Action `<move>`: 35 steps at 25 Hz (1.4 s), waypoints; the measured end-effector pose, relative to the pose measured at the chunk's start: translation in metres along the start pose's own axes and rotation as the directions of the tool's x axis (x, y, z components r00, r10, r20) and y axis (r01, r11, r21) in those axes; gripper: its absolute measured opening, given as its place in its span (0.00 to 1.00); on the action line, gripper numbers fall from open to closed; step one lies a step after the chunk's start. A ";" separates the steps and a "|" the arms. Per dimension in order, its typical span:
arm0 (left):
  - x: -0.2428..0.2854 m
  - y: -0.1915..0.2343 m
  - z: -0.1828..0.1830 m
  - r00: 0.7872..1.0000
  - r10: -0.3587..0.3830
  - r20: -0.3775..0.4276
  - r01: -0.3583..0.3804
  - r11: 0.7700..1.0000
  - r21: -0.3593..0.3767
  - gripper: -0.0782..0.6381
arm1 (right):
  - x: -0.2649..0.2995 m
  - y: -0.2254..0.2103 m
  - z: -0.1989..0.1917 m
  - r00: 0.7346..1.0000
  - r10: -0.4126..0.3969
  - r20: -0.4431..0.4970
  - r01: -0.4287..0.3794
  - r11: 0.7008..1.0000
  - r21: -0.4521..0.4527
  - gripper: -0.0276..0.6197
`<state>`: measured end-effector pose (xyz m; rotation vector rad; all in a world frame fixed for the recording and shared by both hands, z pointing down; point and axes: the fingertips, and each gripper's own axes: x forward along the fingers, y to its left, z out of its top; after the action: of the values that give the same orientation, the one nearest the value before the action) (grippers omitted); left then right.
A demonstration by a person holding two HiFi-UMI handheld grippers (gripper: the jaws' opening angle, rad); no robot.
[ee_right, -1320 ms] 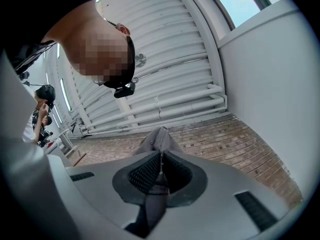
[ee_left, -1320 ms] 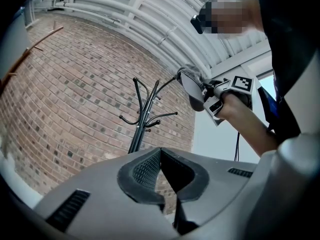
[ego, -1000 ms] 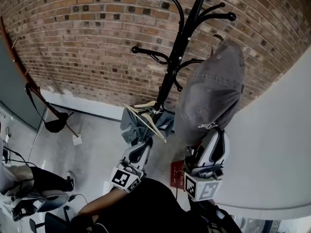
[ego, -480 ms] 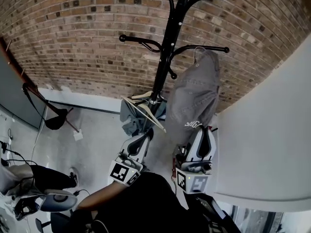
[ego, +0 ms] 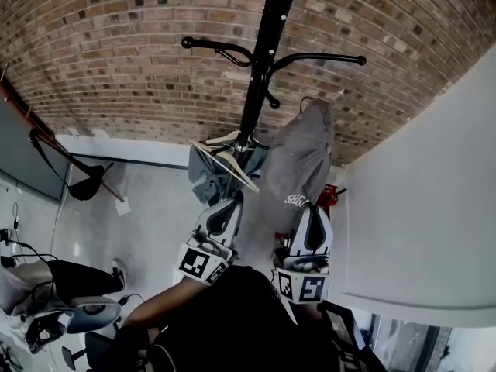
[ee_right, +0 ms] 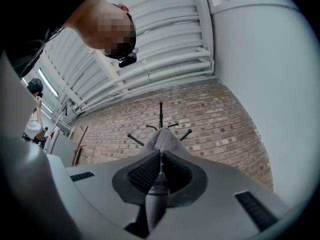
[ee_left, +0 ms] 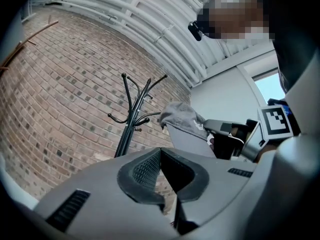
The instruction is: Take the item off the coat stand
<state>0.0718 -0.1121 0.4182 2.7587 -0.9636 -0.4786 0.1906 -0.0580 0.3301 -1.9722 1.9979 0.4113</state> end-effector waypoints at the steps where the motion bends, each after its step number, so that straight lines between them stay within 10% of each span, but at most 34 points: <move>1: 0.002 -0.001 -0.001 1.000 -0.002 0.001 0.002 1.000 -0.002 0.13 | -0.003 0.001 -0.005 1.000 0.002 -0.015 -0.002 1.000 -0.001 0.09; 35: 0.019 0.011 0.012 0.997 0.028 0.071 -0.031 0.999 0.039 0.13 | 0.011 0.020 -0.069 0.991 0.016 -0.134 -0.012 1.000 0.024 0.09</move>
<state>0.0757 -0.1335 0.4055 2.7763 -1.0392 -0.5607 0.1695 -0.0963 0.3885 -2.0217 2.0881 0.2633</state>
